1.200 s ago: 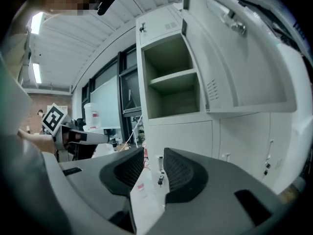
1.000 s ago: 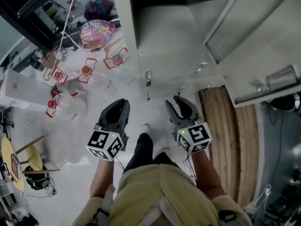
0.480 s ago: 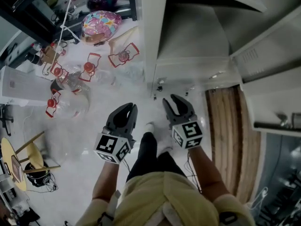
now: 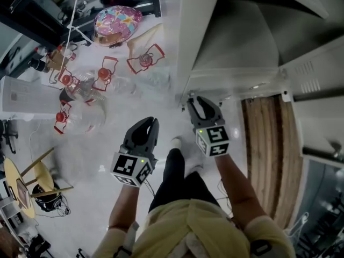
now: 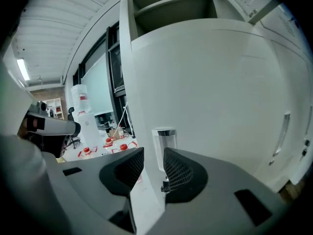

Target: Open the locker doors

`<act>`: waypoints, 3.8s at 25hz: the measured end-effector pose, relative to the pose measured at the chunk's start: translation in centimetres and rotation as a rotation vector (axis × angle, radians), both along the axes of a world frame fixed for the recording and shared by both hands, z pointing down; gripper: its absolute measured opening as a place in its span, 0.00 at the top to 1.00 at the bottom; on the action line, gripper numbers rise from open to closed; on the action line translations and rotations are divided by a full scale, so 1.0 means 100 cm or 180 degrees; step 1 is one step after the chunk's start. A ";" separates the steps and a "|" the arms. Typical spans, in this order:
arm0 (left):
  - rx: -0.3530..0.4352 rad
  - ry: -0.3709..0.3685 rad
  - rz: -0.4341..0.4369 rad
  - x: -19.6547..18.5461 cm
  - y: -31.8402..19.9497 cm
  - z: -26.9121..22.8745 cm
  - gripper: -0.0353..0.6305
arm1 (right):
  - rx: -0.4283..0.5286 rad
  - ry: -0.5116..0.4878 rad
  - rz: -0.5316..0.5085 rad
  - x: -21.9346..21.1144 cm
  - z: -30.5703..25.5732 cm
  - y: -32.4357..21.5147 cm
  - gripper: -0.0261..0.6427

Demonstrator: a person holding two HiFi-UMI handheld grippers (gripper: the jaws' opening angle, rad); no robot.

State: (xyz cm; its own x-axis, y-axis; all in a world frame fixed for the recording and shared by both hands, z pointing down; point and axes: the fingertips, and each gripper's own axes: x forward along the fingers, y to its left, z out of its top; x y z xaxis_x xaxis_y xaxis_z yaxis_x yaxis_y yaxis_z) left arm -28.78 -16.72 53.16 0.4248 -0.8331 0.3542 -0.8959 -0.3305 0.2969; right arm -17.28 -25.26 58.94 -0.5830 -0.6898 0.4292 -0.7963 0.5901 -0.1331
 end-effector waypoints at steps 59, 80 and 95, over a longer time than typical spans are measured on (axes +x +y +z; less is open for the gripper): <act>0.0099 -0.0121 0.0422 0.068 0.052 -0.028 0.91 | -0.0190 0.0081 -0.0081 0.069 0.013 0.106 0.78; 0.0164 -0.0123 0.1059 0.146 0.042 -0.047 0.91 | -0.0322 0.0147 0.0344 0.165 0.010 0.150 0.78; 0.0131 -0.0143 0.1578 0.208 0.048 -0.043 0.91 | -0.0362 0.0285 0.0998 0.229 0.011 0.156 0.78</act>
